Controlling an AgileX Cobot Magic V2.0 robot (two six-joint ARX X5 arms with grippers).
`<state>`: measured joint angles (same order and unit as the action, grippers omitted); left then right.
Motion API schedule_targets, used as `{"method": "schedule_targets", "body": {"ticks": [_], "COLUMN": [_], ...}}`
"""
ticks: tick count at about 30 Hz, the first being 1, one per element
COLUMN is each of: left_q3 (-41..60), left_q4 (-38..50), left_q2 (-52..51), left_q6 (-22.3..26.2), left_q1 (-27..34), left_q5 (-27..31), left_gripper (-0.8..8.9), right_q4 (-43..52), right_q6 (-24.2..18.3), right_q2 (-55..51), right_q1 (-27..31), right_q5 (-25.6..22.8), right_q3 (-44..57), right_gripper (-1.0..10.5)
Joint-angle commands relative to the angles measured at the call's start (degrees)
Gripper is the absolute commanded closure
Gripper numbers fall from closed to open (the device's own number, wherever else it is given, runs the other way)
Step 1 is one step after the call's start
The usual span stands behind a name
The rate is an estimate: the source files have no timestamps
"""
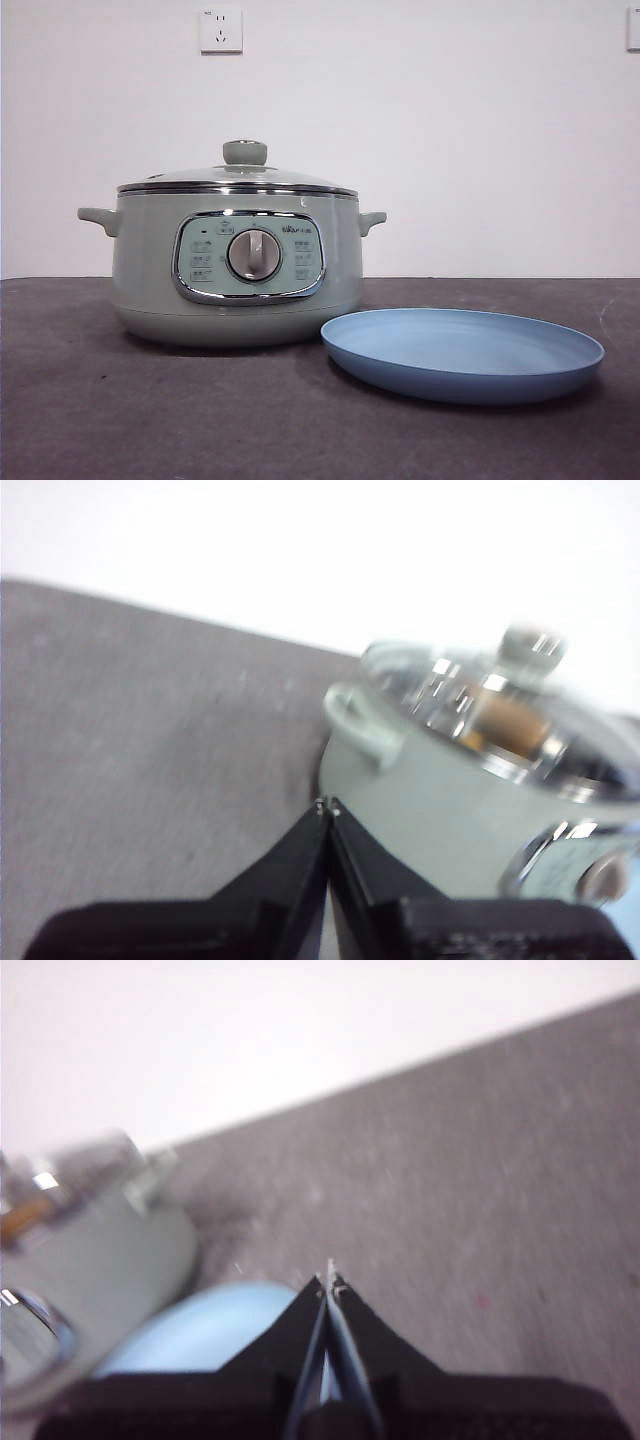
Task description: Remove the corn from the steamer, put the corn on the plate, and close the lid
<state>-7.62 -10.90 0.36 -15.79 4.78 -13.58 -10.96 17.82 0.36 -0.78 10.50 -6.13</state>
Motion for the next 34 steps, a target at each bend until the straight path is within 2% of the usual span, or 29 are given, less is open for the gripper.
{"method": "schedule_targets", "body": {"ticks": [1,6,11,15,20,26,30,34], "left_q3": [-3.5,-10.6,-19.1,-25.7,-34.3,-44.2,-50.2,-53.9], "left_q4": [-1.7,-5.5,-9.0,-12.0,-18.7,-28.5,-36.2,-42.1], "left_q2": [0.5,3.4,9.6,15.4,22.8,30.9,35.3,38.3], "left_q6": [-2.5,-2.4,-1.6,1.2,5.6,11.9,16.2,19.4], "left_q1": [0.1,0.1,0.1,0.1,0.1,0.1,0.1,0.1], "left_q5": [-0.3,-2.3,-8.4,-12.7,-17.8,-23.9,-24.4,-24.3], "left_gripper": [8.21,8.21,8.21,8.21,8.21,8.21,8.21,8.21], "right_q4": [0.6,0.3,-3.5,-10.7,-22.5,-35.6,-42.3,-45.6], "right_q6": [2.1,2.0,1.1,-3.1,-10.9,-19.9,-23.6,-25.1], "right_q2": [1.3,6.6,16.6,25.1,35.6,45.3,50.0,52.5], "right_q1": [-0.1,-0.1,-0.1,-0.1,-0.2,-1.7,-3.6,-5.4], "right_q5": [0.5,4.8,11.9,18.6,26.1,27.1,27.1,27.1], "right_q3": [-3.5,-10.5,-20.5,-29.8,-42.2,-54.6,-60.6,-63.1], "right_gripper": [9.6,9.6,9.6,9.6,9.6,9.6,9.6,9.6]}}
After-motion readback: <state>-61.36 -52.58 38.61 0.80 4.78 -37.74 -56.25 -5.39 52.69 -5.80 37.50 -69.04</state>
